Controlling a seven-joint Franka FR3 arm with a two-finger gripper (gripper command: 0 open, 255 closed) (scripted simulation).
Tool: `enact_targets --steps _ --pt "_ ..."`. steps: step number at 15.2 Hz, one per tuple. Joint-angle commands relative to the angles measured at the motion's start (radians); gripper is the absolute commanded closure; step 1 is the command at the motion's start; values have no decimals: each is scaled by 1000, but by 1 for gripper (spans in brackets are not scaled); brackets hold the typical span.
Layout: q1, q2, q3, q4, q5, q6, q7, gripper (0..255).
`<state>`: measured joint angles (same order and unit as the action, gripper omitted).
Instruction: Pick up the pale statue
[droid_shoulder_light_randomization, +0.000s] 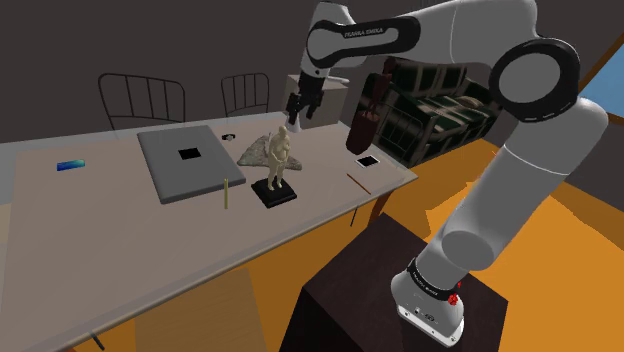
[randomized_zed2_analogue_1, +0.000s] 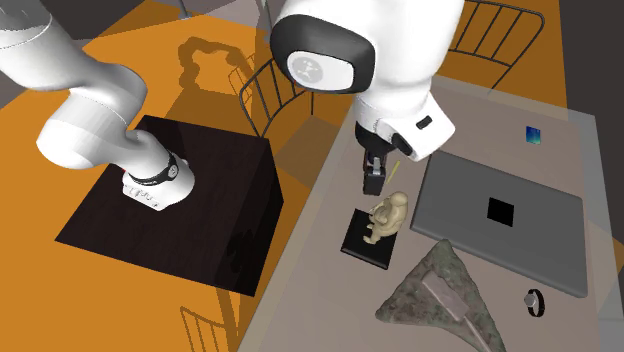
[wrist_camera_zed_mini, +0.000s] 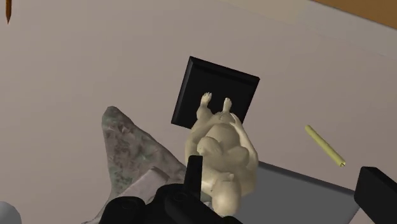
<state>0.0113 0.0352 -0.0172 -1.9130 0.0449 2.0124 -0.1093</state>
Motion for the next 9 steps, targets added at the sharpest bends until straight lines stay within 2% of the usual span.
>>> enact_targets --steps 1,5,9 --pt "-1 94 -1 84 -9 0 2 0" --pt "-1 263 -5 246 -27 -13 9 0" --pt "0 287 -5 234 -28 21 9 0"
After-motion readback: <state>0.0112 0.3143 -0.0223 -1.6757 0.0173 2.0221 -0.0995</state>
